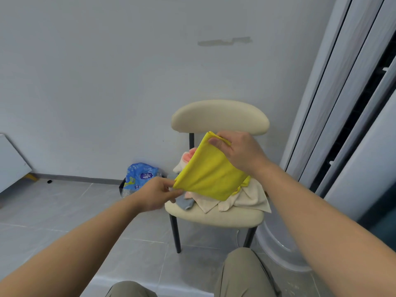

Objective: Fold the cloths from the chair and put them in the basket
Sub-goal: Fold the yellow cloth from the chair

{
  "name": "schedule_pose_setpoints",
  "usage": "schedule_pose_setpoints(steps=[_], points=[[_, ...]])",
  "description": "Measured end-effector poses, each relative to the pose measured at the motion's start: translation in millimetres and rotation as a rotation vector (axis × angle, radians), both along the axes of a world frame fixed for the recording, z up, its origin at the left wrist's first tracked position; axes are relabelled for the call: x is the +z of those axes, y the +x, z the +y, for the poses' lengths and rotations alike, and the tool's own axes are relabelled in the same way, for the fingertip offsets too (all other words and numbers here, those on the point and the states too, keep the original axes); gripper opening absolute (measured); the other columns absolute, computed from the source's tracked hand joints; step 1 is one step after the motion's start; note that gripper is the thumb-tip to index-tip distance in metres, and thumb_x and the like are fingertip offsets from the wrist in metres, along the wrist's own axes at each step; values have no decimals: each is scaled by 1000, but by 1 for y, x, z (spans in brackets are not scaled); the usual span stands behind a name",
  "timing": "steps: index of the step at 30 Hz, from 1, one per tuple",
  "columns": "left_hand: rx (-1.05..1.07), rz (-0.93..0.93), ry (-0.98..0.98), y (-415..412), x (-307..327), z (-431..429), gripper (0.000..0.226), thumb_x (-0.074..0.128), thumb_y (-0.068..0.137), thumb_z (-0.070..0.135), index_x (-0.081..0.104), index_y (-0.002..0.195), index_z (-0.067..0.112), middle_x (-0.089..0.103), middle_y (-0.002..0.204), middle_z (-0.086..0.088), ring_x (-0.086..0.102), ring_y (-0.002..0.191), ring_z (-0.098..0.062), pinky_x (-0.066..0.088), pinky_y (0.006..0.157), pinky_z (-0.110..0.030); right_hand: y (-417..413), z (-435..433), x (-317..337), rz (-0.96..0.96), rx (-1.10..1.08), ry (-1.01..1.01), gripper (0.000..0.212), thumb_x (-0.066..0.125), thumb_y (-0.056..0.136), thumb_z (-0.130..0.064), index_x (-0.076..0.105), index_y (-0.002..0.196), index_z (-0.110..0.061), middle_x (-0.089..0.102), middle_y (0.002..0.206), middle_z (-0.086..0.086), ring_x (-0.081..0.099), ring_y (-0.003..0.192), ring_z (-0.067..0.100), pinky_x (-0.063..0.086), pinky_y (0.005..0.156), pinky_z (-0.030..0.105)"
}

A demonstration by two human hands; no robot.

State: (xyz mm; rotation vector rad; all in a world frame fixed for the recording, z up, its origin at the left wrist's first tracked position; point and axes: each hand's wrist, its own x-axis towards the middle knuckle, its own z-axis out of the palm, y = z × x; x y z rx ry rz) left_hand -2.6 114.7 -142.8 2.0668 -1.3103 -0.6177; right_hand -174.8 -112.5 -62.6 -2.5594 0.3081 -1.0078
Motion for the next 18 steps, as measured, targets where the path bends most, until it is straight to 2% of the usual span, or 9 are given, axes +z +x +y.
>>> schedule_pose_setpoints(steps=[2,5,8,10,12,14,16,18], points=[[-8,-36,-25,2,1,3,14,67,95,43,73,95,56,76,82,5,71,84,-30,60,81,-45,-1,-4,-3,-28,7,18,54,42,98,-64,68,90,-17,64,76,-1,60,75,20,49,70,45],[-169,-269,-89,-7,7,1,17,66,95,40,68,90,55,65,90,25,65,80,-7,53,76,-29,0,-2,-8,-40,-9,74,53,44,98,-63,65,88,-16,61,73,-2,58,74,21,48,70,44],[-337,-368,-107,-21,13,-4,12,65,94,31,73,101,35,56,103,28,60,83,-1,47,75,-15,0,-1,-4,-39,-14,123,38,49,101,-56,57,81,-24,54,68,-8,52,71,16,43,68,40],[-372,-359,-37,-24,11,-9,15,64,95,31,74,106,30,58,111,21,61,86,-2,49,78,-20,-1,-1,0,-34,-13,152,32,50,100,-53,52,78,-31,50,66,-11,48,69,12,37,66,35],[-336,-298,21,-23,9,-12,12,63,94,34,73,95,42,61,107,18,63,86,-5,52,81,-29,-2,-1,2,-10,-7,131,31,51,100,-53,48,74,-38,49,64,-13,45,68,9,33,65,32],[-193,-162,4,-18,10,-13,18,64,96,33,71,89,48,67,97,16,67,80,-5,54,80,-33,-5,-4,2,-10,-3,122,31,51,100,-53,47,73,-39,49,63,-13,44,67,9,32,65,32],[-39,-44,-18,-14,13,-12,14,63,100,28,72,98,39,72,83,19,69,72,0,57,78,-31,-7,-11,1,-28,-7,155,32,51,101,-54,51,76,-32,52,66,-7,48,68,13,36,65,34],[31,30,-42,-12,14,-11,12,64,100,24,72,100,34,73,77,20,68,70,0,57,80,-34,-9,-16,-1,-24,-18,185,33,51,101,-54,54,79,-30,54,69,-4,52,70,16,40,67,35]])
